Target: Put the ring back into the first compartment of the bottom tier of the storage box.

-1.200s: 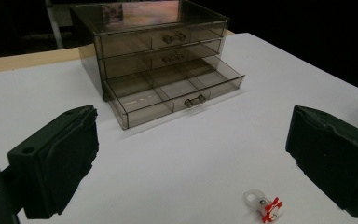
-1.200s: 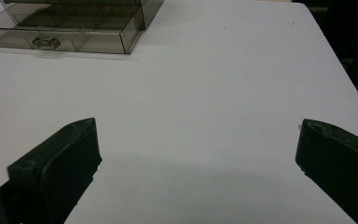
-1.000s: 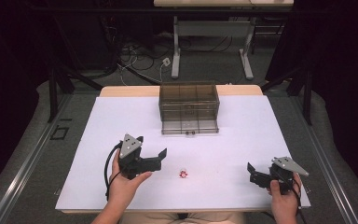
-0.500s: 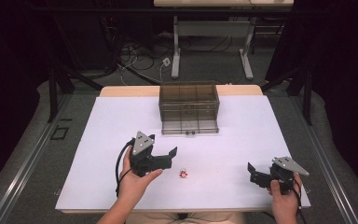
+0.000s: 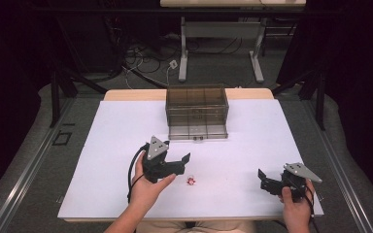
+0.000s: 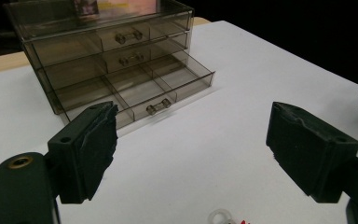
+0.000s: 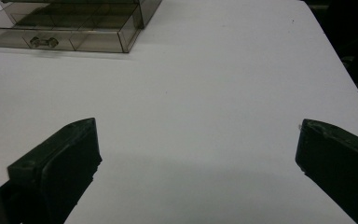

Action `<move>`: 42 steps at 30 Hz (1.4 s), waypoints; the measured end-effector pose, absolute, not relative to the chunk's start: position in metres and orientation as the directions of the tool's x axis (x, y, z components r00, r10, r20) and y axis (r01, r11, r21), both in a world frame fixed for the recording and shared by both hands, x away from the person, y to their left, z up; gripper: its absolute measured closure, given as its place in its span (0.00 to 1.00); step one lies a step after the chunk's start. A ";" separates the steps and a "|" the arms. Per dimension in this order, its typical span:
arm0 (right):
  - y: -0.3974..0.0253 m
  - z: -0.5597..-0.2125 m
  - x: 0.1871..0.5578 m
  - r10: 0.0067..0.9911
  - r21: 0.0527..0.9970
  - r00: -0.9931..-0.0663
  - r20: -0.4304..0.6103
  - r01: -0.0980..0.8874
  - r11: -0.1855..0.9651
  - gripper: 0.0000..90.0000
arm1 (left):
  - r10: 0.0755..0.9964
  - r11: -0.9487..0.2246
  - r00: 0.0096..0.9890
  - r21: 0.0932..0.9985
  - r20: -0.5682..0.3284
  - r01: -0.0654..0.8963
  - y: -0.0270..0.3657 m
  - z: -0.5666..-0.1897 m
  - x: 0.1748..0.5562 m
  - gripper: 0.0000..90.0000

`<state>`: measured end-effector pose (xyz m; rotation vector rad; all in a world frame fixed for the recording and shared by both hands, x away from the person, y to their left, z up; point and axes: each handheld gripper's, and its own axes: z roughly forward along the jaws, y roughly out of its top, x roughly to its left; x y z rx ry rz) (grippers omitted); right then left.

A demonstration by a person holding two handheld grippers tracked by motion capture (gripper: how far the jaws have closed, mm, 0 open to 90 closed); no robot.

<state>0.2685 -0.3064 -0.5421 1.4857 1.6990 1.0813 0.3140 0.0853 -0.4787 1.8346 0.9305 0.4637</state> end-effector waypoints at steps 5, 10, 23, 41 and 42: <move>-0.306 -0.543 0.270 0.982 0.883 -0.178 0.056 0.469 0.035 0.00 | 0.761 -0.243 0.644 0.883 -0.083 0.401 0.078 -0.486 0.316 0.21; -0.305 -0.543 0.271 0.983 0.886 -0.177 0.051 0.461 0.037 0.00 | 0.750 -0.266 0.656 0.869 -0.085 0.417 0.071 -0.491 0.316 0.25; -0.306 -0.543 0.270 0.982 0.878 -0.179 0.051 0.478 0.041 0.00 | 0.739 -0.289 0.663 0.834 -0.117 0.470 0.059 -0.509 0.314 0.26; -0.306 -0.544 0.271 0.981 0.873 -0.184 0.053 0.485 0.044 0.00 | 0.732 -0.304 0.658 0.778 -0.179 0.550 0.056 -0.529 0.310 0.32; -0.306 -0.544 0.271 0.981 0.872 -0.186 0.052 0.487 0.046 0.00 | 0.735 -0.292 0.651 0.777 -0.190 0.557 0.055 -0.531 0.310 0.34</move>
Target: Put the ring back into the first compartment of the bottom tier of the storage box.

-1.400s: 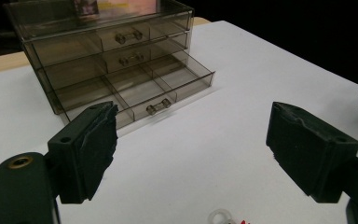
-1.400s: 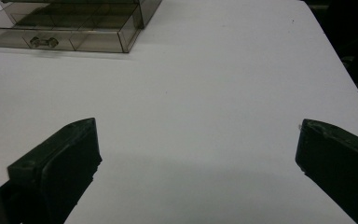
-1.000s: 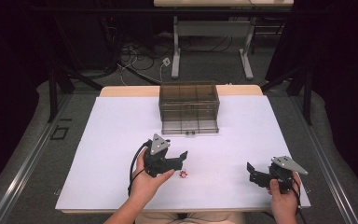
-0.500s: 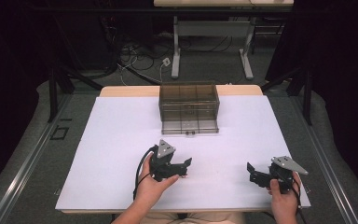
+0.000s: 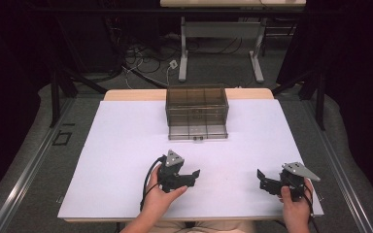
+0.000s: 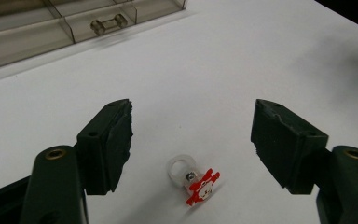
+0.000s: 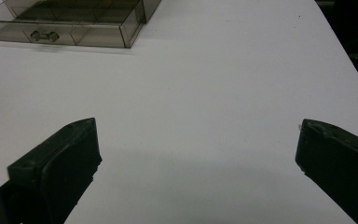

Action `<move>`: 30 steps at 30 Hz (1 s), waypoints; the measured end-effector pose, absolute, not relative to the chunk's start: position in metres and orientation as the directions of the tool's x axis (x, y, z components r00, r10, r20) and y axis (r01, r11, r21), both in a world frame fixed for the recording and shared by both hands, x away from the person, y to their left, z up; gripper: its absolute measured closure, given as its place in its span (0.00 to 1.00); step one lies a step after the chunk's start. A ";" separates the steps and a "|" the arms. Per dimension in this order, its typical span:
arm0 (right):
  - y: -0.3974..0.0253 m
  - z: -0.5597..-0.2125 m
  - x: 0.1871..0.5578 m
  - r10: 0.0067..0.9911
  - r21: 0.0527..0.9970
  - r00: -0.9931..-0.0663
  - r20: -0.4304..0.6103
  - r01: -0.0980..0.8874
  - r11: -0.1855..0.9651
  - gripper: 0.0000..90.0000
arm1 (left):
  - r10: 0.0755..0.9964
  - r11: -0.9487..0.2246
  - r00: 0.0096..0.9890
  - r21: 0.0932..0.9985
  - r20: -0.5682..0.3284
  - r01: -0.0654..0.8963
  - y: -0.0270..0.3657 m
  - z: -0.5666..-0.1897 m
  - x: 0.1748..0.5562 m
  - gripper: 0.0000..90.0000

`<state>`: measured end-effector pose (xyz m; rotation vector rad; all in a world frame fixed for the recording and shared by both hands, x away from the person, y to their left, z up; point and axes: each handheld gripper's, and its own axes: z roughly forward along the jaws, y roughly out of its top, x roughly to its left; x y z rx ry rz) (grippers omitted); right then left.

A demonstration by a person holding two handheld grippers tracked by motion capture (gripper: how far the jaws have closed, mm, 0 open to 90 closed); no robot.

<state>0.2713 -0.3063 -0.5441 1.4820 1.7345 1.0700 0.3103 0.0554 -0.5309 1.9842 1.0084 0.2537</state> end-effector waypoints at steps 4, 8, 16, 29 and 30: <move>-0.306 -0.545 0.272 0.980 0.877 -0.188 0.057 0.478 0.041 0.00 | 0.737 -0.304 0.647 0.759 -0.196 0.576 0.055 -0.535 0.309 0.37; -0.307 -0.545 0.272 0.981 0.876 -0.187 0.058 0.481 0.040 0.00 | 0.736 -0.323 0.650 0.746 -0.189 0.583 0.054 -0.539 0.308 0.40; -0.306 -0.545 0.273 0.980 0.879 -0.188 0.060 0.475 0.037 0.00 | 0.748 -0.327 0.633 0.719 -0.200 0.613 0.049 -0.544 0.305 0.46; -0.305 -0.546 0.273 0.979 0.874 -0.193 0.064 0.485 0.038 0.00 | 0.753 -0.336 0.621 0.683 -0.219 0.648 0.046 -0.549 0.304 0.55; -0.305 -0.546 0.273 0.979 0.874 -0.192 0.064 0.484 0.038 0.00 | 0.753 -0.336 0.621 0.683 -0.219 0.648 0.046 -0.549 0.304 0.57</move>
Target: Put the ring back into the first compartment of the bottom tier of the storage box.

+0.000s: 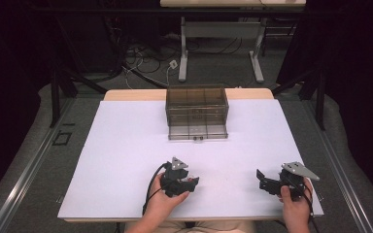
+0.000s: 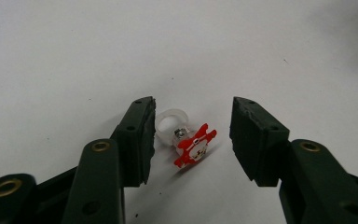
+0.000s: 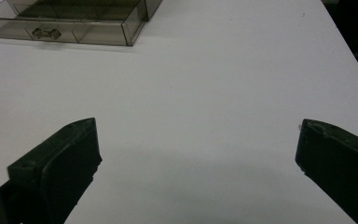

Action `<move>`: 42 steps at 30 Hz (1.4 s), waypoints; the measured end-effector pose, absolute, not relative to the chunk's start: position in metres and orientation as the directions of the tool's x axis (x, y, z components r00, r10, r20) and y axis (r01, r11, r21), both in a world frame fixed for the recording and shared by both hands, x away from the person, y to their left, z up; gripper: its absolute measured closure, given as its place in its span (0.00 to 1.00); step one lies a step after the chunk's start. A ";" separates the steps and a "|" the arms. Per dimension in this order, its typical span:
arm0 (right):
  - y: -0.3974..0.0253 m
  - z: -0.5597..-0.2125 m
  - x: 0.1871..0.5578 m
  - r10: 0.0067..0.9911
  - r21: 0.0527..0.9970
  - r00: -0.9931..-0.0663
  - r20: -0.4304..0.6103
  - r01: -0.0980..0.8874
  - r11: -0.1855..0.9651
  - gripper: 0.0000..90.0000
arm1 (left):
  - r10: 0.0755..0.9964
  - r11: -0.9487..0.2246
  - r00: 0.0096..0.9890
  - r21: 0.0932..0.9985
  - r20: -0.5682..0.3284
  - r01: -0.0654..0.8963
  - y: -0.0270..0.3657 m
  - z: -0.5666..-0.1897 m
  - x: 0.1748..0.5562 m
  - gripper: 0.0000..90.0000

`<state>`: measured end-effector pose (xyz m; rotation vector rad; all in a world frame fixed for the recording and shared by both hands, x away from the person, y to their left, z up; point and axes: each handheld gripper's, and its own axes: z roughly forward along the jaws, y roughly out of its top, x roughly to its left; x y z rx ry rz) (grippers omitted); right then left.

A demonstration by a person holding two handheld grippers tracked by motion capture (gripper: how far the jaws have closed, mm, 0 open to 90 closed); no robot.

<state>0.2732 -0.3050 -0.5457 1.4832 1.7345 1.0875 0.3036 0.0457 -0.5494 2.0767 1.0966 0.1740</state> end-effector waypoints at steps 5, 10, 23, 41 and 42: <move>-0.304 -0.547 0.275 0.980 0.885 -0.187 0.063 0.464 0.032 0.00 | 0.757 -0.336 0.614 0.673 -0.224 0.659 0.046 -0.550 0.304 0.60; -0.305 -0.546 0.274 0.979 0.876 -0.193 0.061 0.480 0.040 0.00 | 0.757 -0.343 0.614 0.666 -0.222 0.663 0.045 -0.552 0.304 0.64; -0.305 -0.546 0.274 0.977 0.873 -0.207 0.057 0.485 0.051 0.00 | 0.751 -0.352 0.612 0.634 -0.249 0.689 0.047 -0.551 0.304 0.75; -0.303 -0.547 0.274 0.976 0.863 -0.206 0.065 0.502 0.049 0.00 | 0.752 -0.350 0.612 0.639 -0.244 0.685 0.048 -0.551 0.305 0.80; -0.303 -0.547 0.274 0.976 0.863 -0.206 0.064 0.502 0.050 0.00 | 0.754 -0.347 0.609 0.638 -0.246 0.688 0.048 -0.551 0.304 0.80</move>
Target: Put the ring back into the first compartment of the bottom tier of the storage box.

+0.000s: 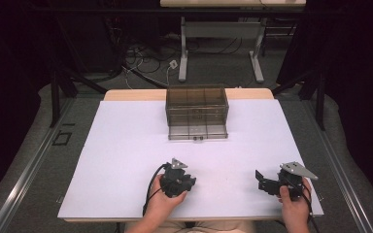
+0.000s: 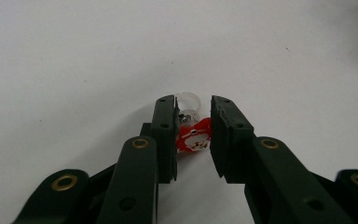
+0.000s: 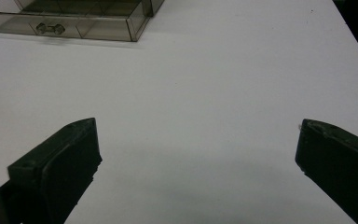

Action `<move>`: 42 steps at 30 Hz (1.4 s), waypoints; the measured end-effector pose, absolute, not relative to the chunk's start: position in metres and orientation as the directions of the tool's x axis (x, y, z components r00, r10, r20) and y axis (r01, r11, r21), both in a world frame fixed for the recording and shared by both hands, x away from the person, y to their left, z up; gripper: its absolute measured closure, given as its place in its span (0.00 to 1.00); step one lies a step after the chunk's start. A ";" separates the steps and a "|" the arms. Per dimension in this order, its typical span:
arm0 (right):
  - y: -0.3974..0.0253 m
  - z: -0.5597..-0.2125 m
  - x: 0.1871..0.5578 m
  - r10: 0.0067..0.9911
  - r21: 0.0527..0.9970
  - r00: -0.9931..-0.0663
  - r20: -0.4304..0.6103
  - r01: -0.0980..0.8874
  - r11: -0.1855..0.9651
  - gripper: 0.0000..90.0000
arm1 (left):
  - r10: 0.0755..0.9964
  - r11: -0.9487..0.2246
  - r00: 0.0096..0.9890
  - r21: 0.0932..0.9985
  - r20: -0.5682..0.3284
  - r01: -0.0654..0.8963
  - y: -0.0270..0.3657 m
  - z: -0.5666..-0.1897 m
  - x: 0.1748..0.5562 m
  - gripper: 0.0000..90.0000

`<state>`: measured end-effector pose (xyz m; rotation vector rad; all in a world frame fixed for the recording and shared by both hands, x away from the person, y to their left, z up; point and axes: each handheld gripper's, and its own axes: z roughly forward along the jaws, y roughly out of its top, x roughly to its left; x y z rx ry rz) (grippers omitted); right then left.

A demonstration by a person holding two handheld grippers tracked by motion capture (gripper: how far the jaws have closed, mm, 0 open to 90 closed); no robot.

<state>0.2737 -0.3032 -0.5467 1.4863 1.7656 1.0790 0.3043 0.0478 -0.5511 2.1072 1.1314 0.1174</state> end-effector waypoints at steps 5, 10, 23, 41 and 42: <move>-0.304 -0.547 0.274 0.976 0.861 -0.208 0.060 0.506 0.055 0.00 | 0.749 -0.351 0.614 0.637 -0.249 0.686 0.048 -0.551 0.305 0.80; -0.303 -0.547 0.274 0.976 0.862 -0.207 0.064 0.505 0.051 0.00 | 0.747 -0.351 0.615 0.635 -0.252 0.688 0.048 -0.551 0.305 0.80; -0.303 -0.547 0.273 0.977 0.860 -0.205 0.065 0.508 0.049 0.00 | 0.748 -0.339 0.609 0.637 -0.265 0.693 0.050 -0.548 0.305 0.80; -0.304 -0.547 0.274 0.976 0.864 -0.208 0.065 0.501 0.049 0.00 | 0.753 -0.310 0.599 0.655 -0.274 0.689 0.053 -0.544 0.305 0.80; -0.305 -0.546 0.274 0.976 0.864 -0.209 0.064 0.500 0.050 0.00 | 0.754 -0.308 0.597 0.655 -0.274 0.690 0.053 -0.544 0.305 0.80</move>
